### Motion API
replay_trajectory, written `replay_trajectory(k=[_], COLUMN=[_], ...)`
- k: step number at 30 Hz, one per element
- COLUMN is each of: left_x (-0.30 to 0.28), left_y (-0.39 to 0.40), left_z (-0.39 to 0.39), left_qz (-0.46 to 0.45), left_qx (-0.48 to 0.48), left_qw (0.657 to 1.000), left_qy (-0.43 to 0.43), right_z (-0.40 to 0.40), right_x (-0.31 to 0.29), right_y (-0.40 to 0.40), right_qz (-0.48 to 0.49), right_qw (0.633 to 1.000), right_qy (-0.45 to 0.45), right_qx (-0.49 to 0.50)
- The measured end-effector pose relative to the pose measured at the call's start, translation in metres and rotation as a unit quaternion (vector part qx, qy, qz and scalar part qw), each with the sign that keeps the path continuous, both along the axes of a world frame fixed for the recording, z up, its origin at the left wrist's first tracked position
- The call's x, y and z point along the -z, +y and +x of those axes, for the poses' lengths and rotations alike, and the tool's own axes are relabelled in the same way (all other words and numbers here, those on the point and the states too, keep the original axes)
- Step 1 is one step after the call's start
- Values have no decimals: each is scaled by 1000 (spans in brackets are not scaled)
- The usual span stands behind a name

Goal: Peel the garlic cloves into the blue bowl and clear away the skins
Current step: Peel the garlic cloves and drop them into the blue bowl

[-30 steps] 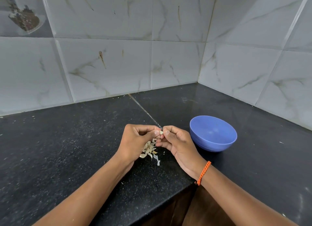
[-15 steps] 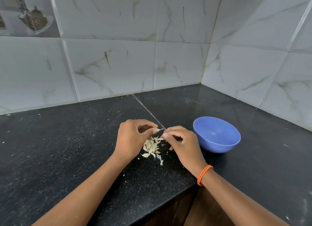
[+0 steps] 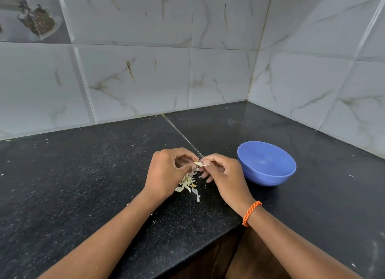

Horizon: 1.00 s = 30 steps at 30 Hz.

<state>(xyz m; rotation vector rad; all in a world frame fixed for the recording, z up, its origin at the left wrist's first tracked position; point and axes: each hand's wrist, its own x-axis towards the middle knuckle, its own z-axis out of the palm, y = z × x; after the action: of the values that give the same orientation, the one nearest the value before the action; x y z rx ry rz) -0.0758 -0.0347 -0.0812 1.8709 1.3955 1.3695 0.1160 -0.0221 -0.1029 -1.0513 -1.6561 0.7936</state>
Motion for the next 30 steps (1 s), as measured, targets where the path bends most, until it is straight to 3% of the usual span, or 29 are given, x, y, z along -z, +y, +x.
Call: replay_trajectory(k=[4,8,18,24,30], left_x=[4,5,5,7,8], left_y=[2,-1,-3,-4,-2], left_z=[0,2,11,14,10], left_qz=[39,67,-24,-37,-39], left_qx=[-35,-29,7,23,3], left_qw=[996,993,995,991,989], left_qy=[72,96,-100,-128,-143], right_z=[0,1,-1,-1,-1], right_x=[-3,-3,-7,-3,-5], right_y=[-2,-2,-10,-6,-6], right_qz=[-33,-2,56,98,44], right_qw=[999,1000,997,992,999], right_qy=[36,-3,-3,-58,-10], right_qx=[-14,-2,43,58,-7])
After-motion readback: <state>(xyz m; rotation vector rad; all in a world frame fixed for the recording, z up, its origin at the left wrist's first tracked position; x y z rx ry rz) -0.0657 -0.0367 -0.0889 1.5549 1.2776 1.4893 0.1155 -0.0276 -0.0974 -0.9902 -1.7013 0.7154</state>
